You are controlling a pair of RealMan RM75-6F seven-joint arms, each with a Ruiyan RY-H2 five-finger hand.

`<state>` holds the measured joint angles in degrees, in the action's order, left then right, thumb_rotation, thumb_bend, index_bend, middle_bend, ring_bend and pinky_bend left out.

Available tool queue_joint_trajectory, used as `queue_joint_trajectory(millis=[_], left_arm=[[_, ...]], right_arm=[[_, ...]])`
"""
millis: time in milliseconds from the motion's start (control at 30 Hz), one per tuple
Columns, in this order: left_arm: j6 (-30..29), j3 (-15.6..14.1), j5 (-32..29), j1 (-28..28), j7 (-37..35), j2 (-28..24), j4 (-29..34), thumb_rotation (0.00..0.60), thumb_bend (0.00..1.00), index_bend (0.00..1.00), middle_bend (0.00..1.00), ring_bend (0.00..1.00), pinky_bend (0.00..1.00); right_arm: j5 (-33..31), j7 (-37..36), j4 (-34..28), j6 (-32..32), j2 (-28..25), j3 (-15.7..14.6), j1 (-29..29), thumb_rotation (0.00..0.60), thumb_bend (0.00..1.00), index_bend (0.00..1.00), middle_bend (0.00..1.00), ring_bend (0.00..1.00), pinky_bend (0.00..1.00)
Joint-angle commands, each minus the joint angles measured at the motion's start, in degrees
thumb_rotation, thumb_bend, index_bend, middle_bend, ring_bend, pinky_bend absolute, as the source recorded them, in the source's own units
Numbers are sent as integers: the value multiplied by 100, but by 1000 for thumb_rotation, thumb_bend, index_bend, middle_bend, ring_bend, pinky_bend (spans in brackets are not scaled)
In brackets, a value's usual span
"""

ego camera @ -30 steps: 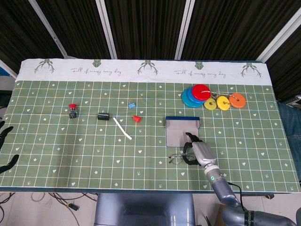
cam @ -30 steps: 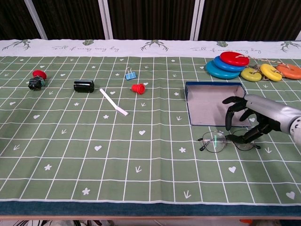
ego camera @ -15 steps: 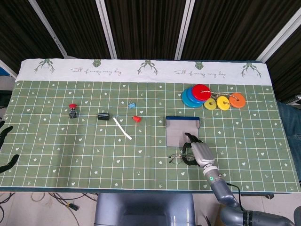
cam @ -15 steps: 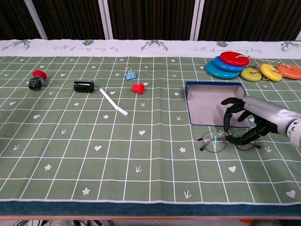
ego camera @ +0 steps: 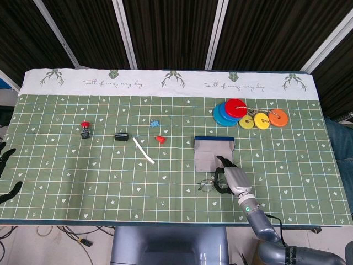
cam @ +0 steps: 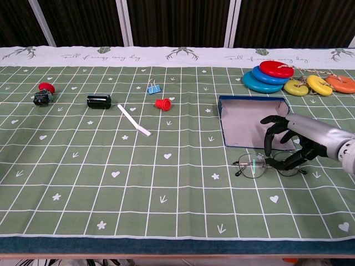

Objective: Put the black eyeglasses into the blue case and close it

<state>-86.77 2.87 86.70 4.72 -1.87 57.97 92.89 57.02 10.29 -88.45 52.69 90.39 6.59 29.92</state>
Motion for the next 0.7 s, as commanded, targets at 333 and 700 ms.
queue_joint_trajectory(millis=[333,700], left_arm=[[17,-1,-14,4,19,5,-3,600,273,104,0,0,0],[18,-8,-1,4,18,-1,-3,600,273,105,0,0,0]], right_arm=[[-30,-12,31,-71,-10,-19,32,600,460,594,86,110,223],[-24,-132,-13,-157,-51,-8,52,600,501,608,86,112,223]])
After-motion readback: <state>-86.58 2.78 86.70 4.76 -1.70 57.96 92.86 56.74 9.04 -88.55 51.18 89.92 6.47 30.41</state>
